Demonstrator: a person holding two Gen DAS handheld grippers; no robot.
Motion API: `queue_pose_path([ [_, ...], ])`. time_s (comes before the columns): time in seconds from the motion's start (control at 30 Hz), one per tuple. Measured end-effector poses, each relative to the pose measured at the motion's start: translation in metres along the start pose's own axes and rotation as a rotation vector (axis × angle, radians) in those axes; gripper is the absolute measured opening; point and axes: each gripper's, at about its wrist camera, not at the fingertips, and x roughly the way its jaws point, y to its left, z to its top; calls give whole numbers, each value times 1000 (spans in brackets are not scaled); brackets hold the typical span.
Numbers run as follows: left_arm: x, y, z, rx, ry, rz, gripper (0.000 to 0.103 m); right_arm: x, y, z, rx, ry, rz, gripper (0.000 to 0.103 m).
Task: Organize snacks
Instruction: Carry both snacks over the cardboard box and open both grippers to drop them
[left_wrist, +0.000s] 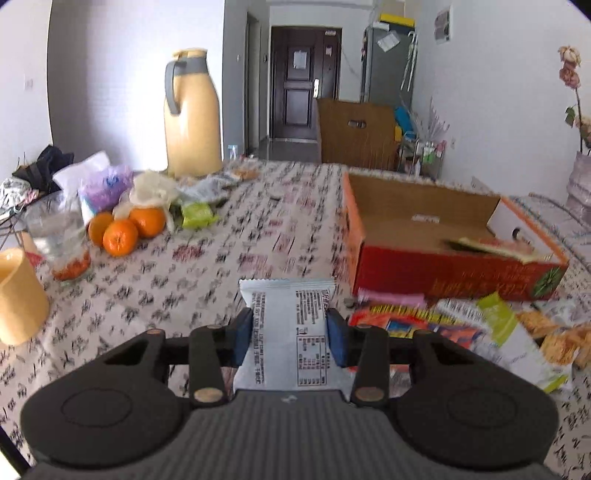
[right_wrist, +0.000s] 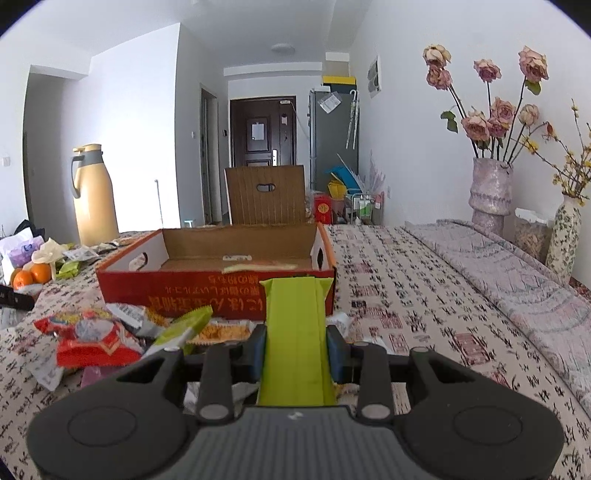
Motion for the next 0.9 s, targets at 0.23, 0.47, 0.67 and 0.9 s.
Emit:
queue_pose_path([
  [0.23,-11,-27,32,15,-89,-62,42,14,7,25,-12,-66,12,32],
  [0.47,-9,-66,60,42,-154,-130,42,36,15,58,-15,-135,32,32],
  [0.67,1,-99,81,57,-189,-165,43,61,22,87,-10,-180,50,32],
  [0.9,31,-129,104,66,-197,-160,42,104,27,114,-12,-186,41,32],
])
